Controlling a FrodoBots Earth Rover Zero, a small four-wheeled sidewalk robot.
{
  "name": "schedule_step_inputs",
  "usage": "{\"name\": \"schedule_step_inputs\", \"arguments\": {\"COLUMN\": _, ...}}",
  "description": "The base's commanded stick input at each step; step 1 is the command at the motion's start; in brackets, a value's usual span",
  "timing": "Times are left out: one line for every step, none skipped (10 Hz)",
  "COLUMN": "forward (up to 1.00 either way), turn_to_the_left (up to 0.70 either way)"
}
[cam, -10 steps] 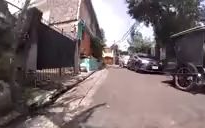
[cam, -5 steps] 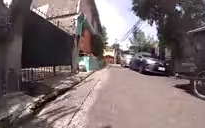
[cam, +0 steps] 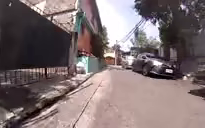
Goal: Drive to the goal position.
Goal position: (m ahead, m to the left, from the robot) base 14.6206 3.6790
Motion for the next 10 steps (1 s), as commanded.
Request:
{"name": "schedule_step_inputs", "arguments": {"forward": 1.00, "turn_to_the_left": 0.00}}
{"name": "schedule_step_inputs", "arguments": {"forward": 1.00, "turn_to_the_left": 0.00}}
{"name": "schedule_step_inputs", "arguments": {"forward": 1.00, "turn_to_the_left": -0.27}}
{"name": "schedule_step_inputs", "arguments": {"forward": 1.00, "turn_to_the_left": -0.24}}
{"name": "schedule_step_inputs", "arguments": {"forward": 1.00, "turn_to_the_left": -0.04}}
{"name": "schedule_step_inputs", "arguments": {"forward": 1.00, "turn_to_the_left": 0.00}}
{"name": "schedule_step_inputs", "arguments": {"forward": 1.00, "turn_to_the_left": 0.00}}
{"name": "schedule_step_inputs", "arguments": {"forward": 1.00, "turn_to_the_left": 0.00}}
{"name": "schedule_step_inputs", "arguments": {"forward": 1.00, "turn_to_the_left": 0.00}}
{"name": "schedule_step_inputs", "arguments": {"forward": 1.00, "turn_to_the_left": 0.00}}
